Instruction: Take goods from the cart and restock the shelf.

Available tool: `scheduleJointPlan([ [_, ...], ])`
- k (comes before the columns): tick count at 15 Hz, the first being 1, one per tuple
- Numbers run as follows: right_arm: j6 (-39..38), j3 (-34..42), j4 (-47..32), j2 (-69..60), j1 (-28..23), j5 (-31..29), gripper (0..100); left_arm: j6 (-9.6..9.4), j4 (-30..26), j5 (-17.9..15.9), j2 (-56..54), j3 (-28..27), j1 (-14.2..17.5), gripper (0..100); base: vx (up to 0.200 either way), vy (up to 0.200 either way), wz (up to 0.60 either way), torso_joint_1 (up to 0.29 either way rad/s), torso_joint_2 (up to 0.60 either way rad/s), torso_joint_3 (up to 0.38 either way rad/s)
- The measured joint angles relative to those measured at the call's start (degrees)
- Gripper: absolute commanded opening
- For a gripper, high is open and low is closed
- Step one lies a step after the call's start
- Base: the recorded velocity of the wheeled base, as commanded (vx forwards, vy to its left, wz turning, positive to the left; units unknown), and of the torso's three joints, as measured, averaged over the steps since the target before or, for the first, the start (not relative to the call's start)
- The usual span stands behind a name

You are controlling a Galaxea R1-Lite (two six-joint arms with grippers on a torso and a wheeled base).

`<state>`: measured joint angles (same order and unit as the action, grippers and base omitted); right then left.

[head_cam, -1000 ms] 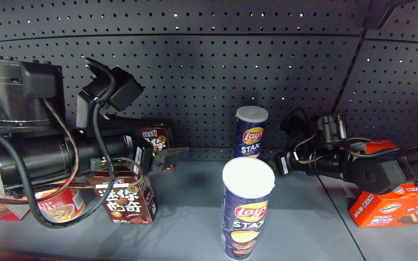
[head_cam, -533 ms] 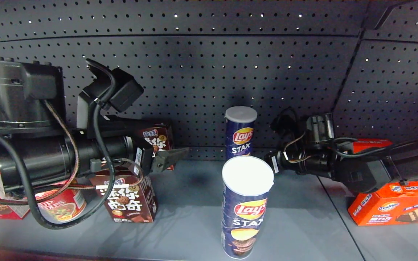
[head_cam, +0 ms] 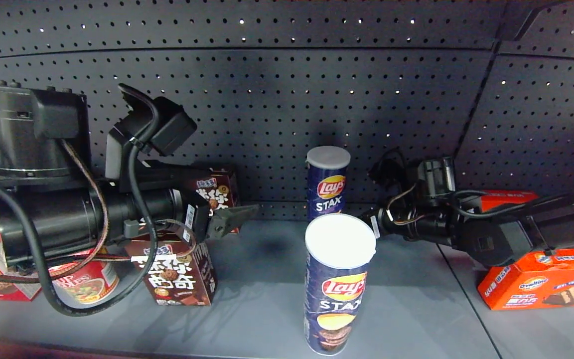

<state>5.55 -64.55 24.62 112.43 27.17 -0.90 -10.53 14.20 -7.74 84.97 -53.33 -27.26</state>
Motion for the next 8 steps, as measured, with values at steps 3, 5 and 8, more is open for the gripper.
scheduleJointPlan([
  [3, -0.09, 0.63, -0.07, -0.98, 0.35, -0.44, 100, -0.02, -0.02, 0.05, -0.52, 0.00, 0.00, 100, 0.000, 0.000, 0.00, 0.000, 0.00, 0.000],
  [5, -0.90, 1.43, -0.27, -3.86, 1.40, -1.72, 100, 0.05, -0.22, 0.11, -2.34, 0.09, 0.00, 100, 0.000, 0.000, 0.00, 0.000, 0.00, 0.000],
  [8, -2.38, 4.77, -1.63, -12.17, 2.69, -3.08, 100, 0.13, -0.17, 0.30, -7.39, 1.00, 0.41, 100, 0.000, 0.000, 0.00, 0.000, 0.00, 0.000],
])
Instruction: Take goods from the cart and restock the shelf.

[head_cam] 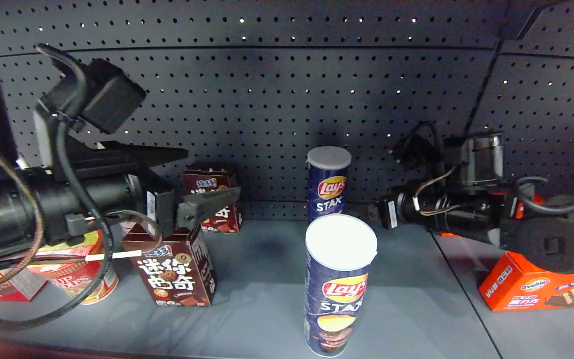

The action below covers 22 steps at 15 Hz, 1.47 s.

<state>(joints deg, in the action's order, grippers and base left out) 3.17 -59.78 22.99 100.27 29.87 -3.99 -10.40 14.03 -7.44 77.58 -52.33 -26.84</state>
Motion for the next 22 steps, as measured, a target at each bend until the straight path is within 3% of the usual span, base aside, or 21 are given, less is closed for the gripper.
scheduleJointPlan([
  [3, -0.39, 7.00, -1.65, -11.93, -0.84, -0.48, 100, 0.02, -0.07, -0.02, -8.05, 4.71, 2.23, 100, 0.000, 0.000, 0.00, 0.000, 0.00, 0.000],
  [5, -0.77, 12.98, -3.25, -20.92, -3.63, -0.52, 100, 0.59, -0.33, -0.09, -14.47, 9.34, 5.42, 100, 0.000, 0.000, 0.00, 0.000, 0.00, 0.000],
  [9, -2.66, 24.87, -4.85, -38.95, -12.20, -1.40, 100, 4.35, -0.66, 0.24, -29.16, 20.61, 17.42, 100, 0.000, 0.000, 0.00, 0.000, 0.00, 0.000],
  [11, -2.95, 28.94, -5.01, -45.69, -16.47, -1.65, 100, 5.05, -1.10, 1.74, -36.49, 26.21, 21.07, 100, 0.000, 0.000, 0.00, 0.000, 0.00, 0.000],
  [13, -2.99, 33.18, -5.05, -51.92, -21.91, -1.87, 100, 5.28, -4.32, 5.19, -45.28, 31.96, 23.08, 100, 0.000, 0.000, 0.00, 0.000, 0.00, 0.000],
  [15, -2.73, 37.82, -5.10, -57.97, -25.80, -2.36, 100, 5.28, -11.35, 8.41, -54.32, 35.69, 24.00, 100, 0.000, 0.000, 0.00, 0.000, 0.00, 0.000],
  [18, -1.94, 47.56, -5.29, -67.94, -28.07, -3.89, 100, 5.18, -22.24, 10.47, -66.72, 38.41, 24.78, 100, 0.000, 0.000, 0.00, 0.000, 0.00, 0.000],
  [20, -1.78, 53.33, -6.44, -75.39, -29.16, -4.44, 100, 4.68, -24.92, 10.83, -72.24, 40.66, 26.21, 100, 0.000, 0.000, 0.00, 0.000, 0.00, 0.000],
  [22, -1.78, 57.11, -10.51, -82.58, -31.05, -4.55, 100, 4.24, -22.70, 11.00, -75.15, 44.63, 26.62, 100, 0.000, 0.000, 0.00, 0.000, 0.00, 0.000],
])
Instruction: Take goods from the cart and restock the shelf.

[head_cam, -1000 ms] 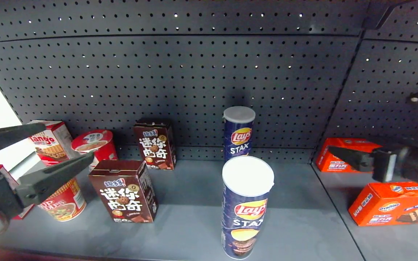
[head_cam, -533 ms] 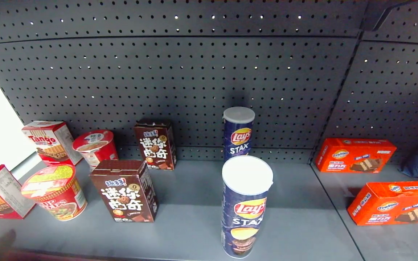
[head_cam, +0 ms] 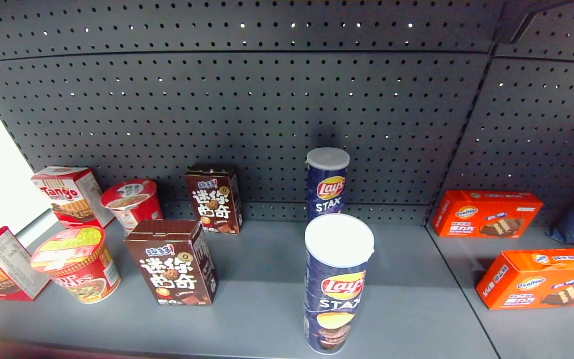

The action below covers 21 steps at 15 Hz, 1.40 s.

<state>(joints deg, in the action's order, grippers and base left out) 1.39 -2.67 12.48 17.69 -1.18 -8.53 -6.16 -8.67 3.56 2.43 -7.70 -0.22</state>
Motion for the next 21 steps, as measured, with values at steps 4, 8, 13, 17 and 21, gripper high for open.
scheduleJointPlan([
  [4, -0.99, 2.26, -7.45, -10.41, -2.23, 5.80, 100, 1.23, 4.90, -9.11, -1.91, 4.35, 0.04, 100, 0.000, 0.000, 0.00, 0.000, 0.00, 0.000],
  [8, -0.84, 2.29, -9.73, -12.73, -3.00, 13.10, 100, 1.21, 5.85, -9.96, -2.21, 5.21, 0.00, 100, 0.000, 0.000, 0.00, 0.000, 0.00, 0.000],
  [13, -2.15, 2.18, -9.89, -13.12, -3.61, 13.04, 100, 1.54, 8.07, -10.31, -2.24, 7.30, -0.05, 100, 0.000, 0.000, 0.00, 0.000, 0.00, 0.000],
  [17, -4.50, 2.07, -9.70, -13.09, -4.07, 10.45, 100, 1.82, 8.53, -10.05, -2.27, 7.57, -0.05, 100, -0.050, 0.000, 0.00, -0.001, 0.00, 0.001],
  [21, -4.78, 2.21, -9.69, -13.07, -4.08, 10.09, 100, 2.66, 8.53, -9.87, -2.24, 7.61, 0.06, 100, 0.000, 0.000, 0.00, 0.000, 0.00, 0.000],
])
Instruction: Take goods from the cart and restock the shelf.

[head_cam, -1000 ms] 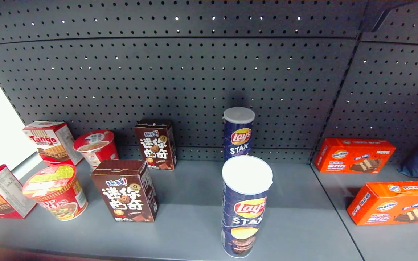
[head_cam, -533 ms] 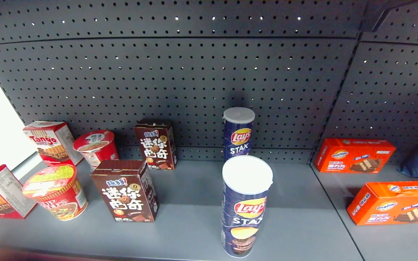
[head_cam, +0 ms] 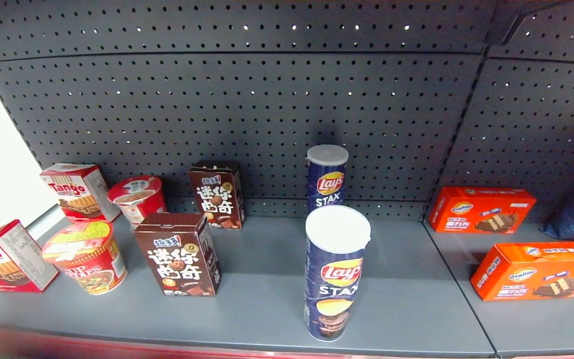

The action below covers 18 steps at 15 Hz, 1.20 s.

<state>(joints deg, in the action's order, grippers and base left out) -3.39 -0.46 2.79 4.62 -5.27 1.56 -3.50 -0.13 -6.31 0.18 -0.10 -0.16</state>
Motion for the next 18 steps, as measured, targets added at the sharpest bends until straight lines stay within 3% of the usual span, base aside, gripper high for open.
scheduleJointPlan([
  [10, 0.24, 0.02, 0.05, 0.09, 0.00, 0.32, 100, 0.28, -0.02, 0.44, 0.00, 0.00, -0.02, 100, 0.000, 0.000, 0.00, 0.000, 0.00, 0.000],
  [12, 0.28, 0.02, 0.07, 0.11, 0.00, 0.24, 100, 0.60, -0.02, 0.63, 0.00, 0.00, -0.02, 100, 0.000, -0.200, 0.00, 0.002, 0.00, 0.007],
  [18, 0.49, 0.05, 0.05, 0.12, 0.01, 0.27, 100, 0.71, -0.02, 0.66, 0.06, 0.02, 0.00, 100, 0.000, 0.000, 0.00, 0.000, 0.00, 0.000],
])
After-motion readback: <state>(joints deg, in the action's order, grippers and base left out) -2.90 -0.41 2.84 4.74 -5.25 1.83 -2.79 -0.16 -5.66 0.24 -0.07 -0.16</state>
